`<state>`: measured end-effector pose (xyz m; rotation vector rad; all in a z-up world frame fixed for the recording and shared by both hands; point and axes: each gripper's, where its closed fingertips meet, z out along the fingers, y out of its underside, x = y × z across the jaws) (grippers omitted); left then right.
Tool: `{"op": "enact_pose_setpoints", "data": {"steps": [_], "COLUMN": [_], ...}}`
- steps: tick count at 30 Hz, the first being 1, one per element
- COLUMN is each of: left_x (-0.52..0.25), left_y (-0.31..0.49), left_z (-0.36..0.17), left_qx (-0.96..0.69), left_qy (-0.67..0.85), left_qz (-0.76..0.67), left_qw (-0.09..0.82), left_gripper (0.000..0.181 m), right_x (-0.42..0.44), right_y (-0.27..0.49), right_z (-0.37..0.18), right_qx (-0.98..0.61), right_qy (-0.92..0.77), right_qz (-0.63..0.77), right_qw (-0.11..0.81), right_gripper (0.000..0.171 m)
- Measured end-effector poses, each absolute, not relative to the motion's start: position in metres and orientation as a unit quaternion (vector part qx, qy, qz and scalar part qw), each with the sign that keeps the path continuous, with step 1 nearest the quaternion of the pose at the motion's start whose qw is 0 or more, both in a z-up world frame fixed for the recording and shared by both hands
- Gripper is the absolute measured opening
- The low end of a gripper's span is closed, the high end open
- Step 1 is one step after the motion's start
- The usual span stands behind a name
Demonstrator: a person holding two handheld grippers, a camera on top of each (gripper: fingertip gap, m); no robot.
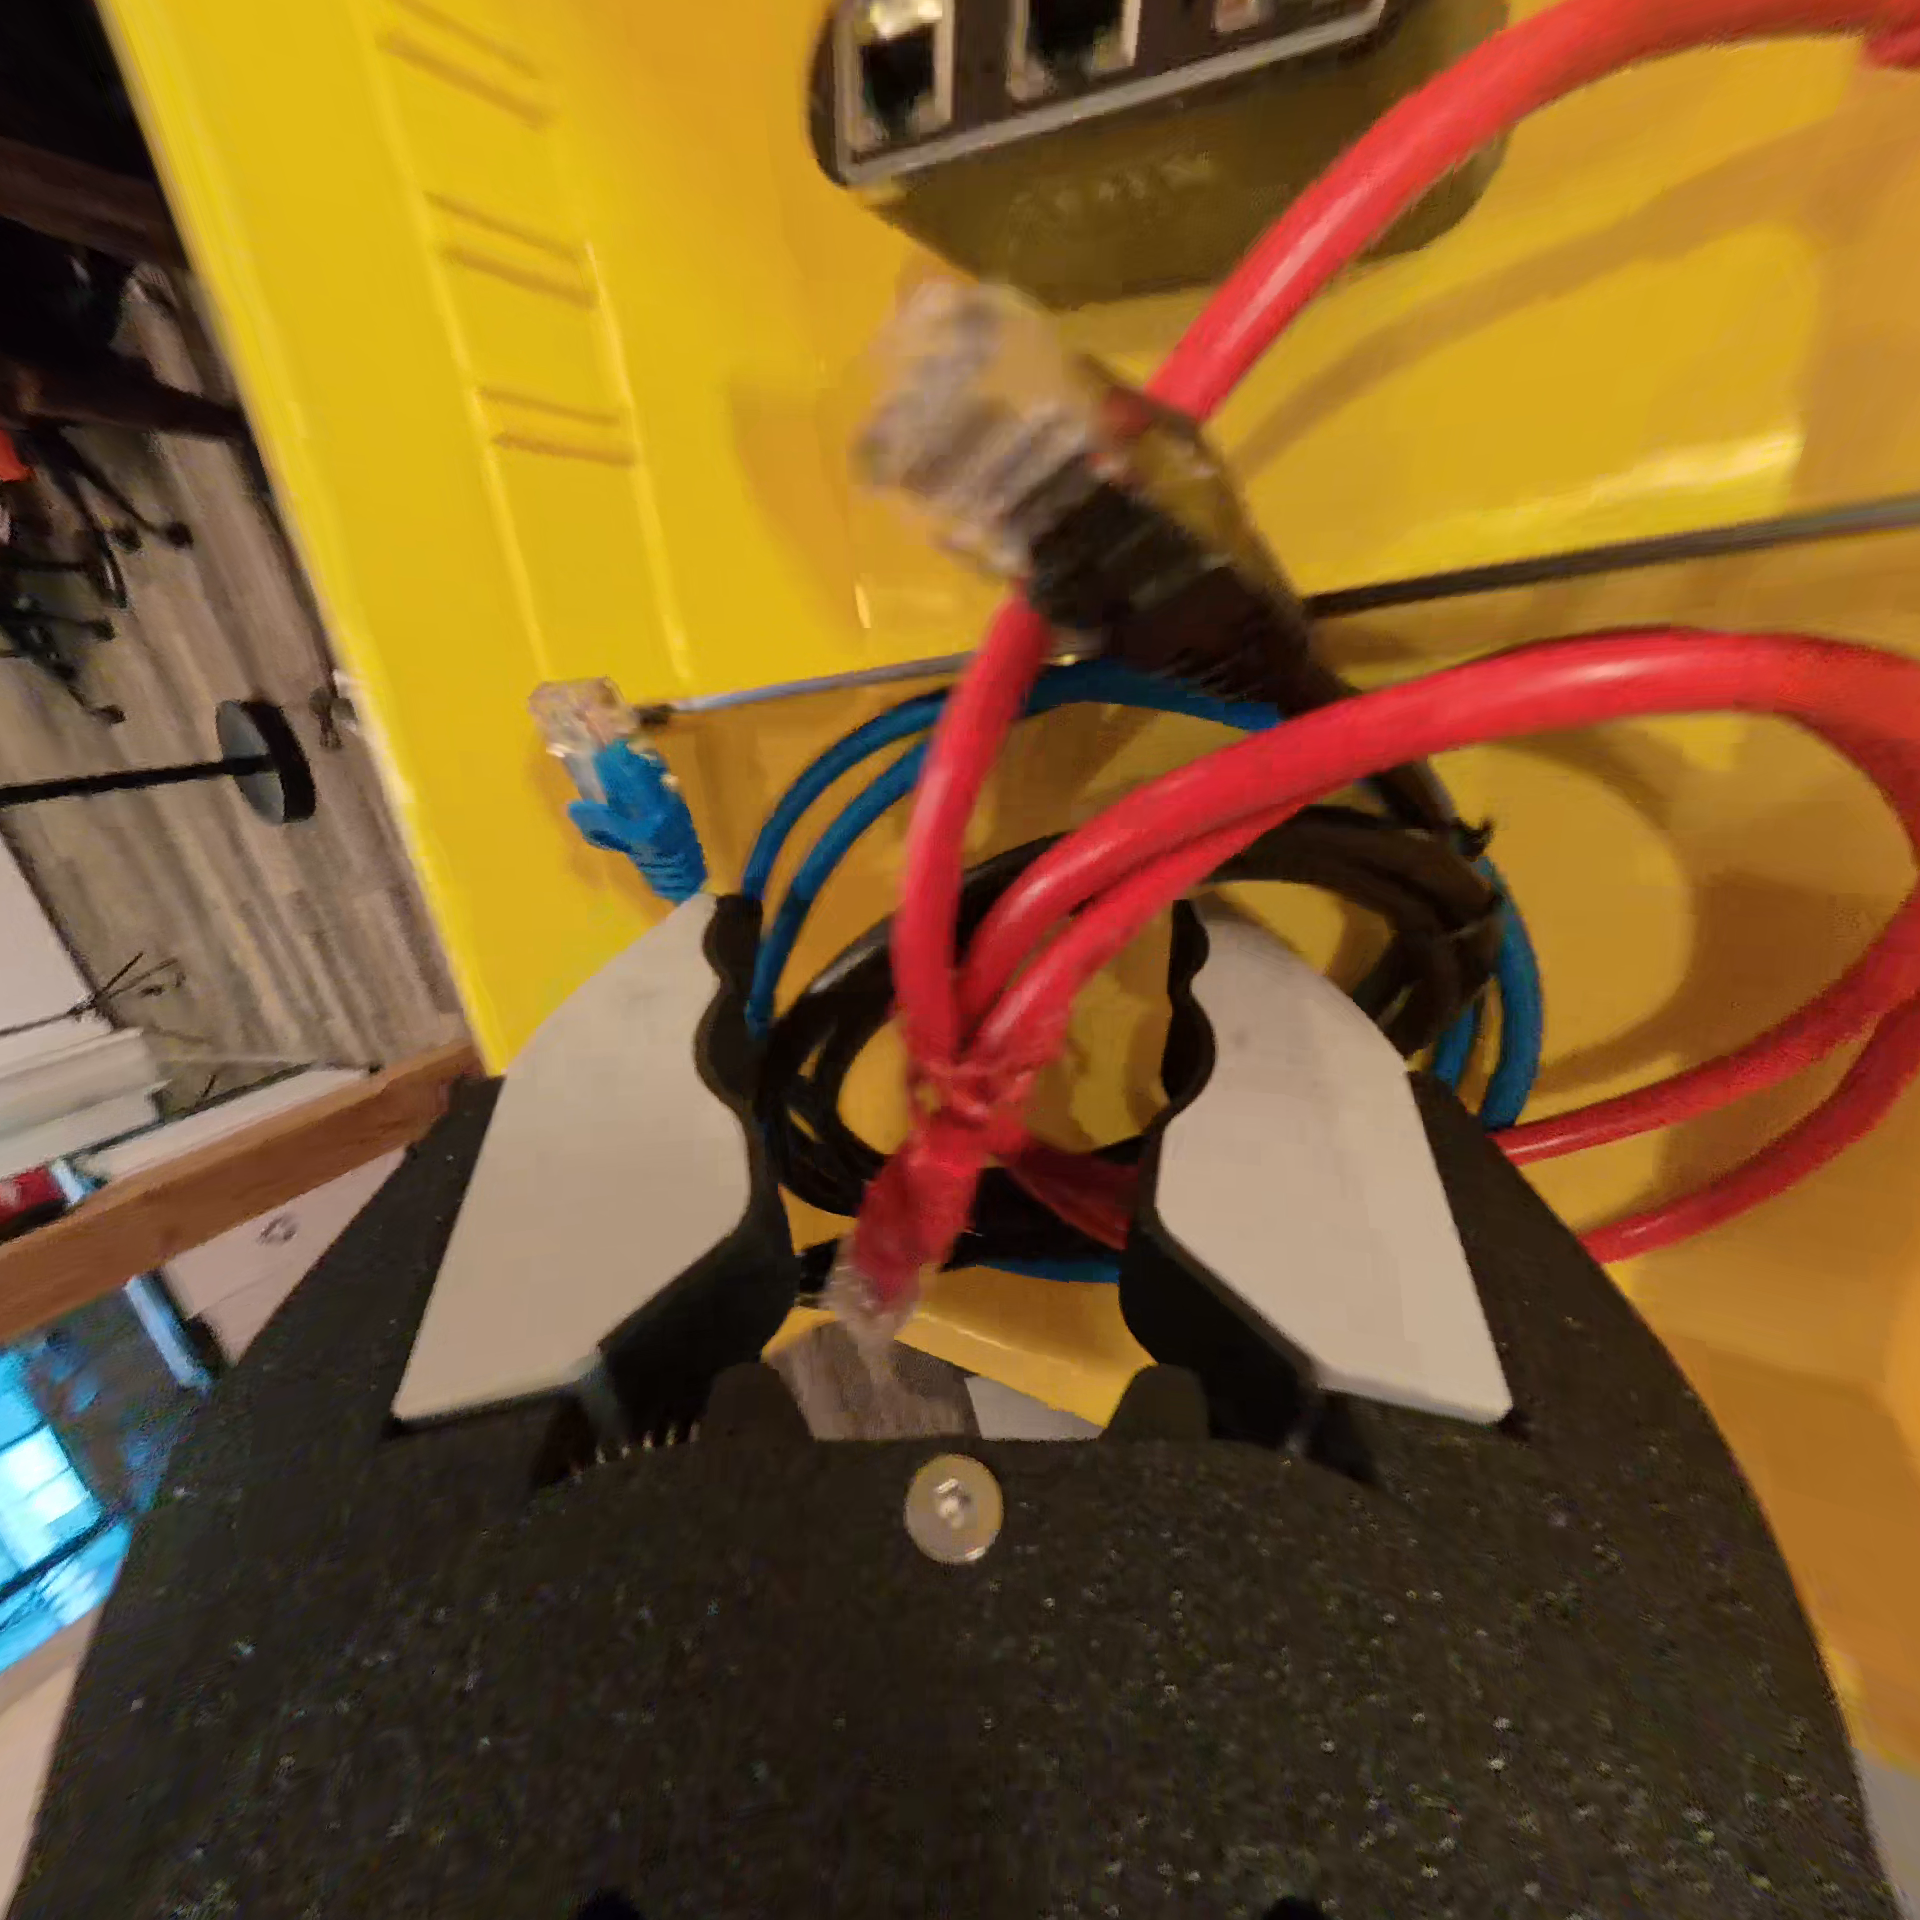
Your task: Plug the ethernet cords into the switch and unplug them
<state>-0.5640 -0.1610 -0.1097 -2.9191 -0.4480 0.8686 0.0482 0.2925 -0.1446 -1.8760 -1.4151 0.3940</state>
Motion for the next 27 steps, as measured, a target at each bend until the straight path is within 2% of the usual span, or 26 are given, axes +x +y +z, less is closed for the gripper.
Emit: {"op": "enact_pose_setpoints", "data": {"steps": [1,4,5,8,12,16,20,27], "left_x": [-0.565,-0.573,-0.576,-0.587,-0.587,-0.584,-0.573,-0.508], "left_y": [-0.165,-0.171,-0.171,-0.170,-0.168,-0.171,-0.169,-0.131], "left_z": [-0.115,-0.122,-0.120,-0.108,-0.103,-0.075,-0.013,0.104], "left_qx": [-0.943,-0.925,-0.918,-0.894,-0.899,-0.888,-0.856,-0.814], "left_qy": [-0.149,-0.135,-0.140,-0.141,-0.116,-0.107,-0.117,-0.091], "left_qz": [0.297,0.353,0.369,0.424,0.422,0.446,0.500,0.530], "left_qw": [0.008,-0.044,-0.047,-0.038,-0.023,-0.006,0.056,0.221], "left_gripper": [0.083,0.082,0.075,0.037,0.018,0.013,0.011,0.010], "right_x": [0.048,0.048,0.048,0.048,0.047,0.047,0.046,0.046], "right_y": [0.292,0.292,0.292,0.291,0.290,0.289,0.288,0.288], "right_z": [-0.145,-0.145,-0.145,-0.145,-0.144,-0.145,-0.145,-0.145], "right_qx": [-0.732,-0.731,-0.731,-0.728,-0.726,-0.725,-0.724,-0.722], "right_qy": [-0.552,-0.553,-0.553,-0.556,-0.559,-0.561,-0.563,-0.565], "right_qz": [0.155,0.156,0.156,0.157,0.158,0.159,0.162,0.163], "right_qw": [0.369,0.368,0.368,0.368,0.369,0.367,0.365,0.365], "right_gripper": [0.041,0.040,0.040,0.040,0.040,0.040,0.040,0.041]}}
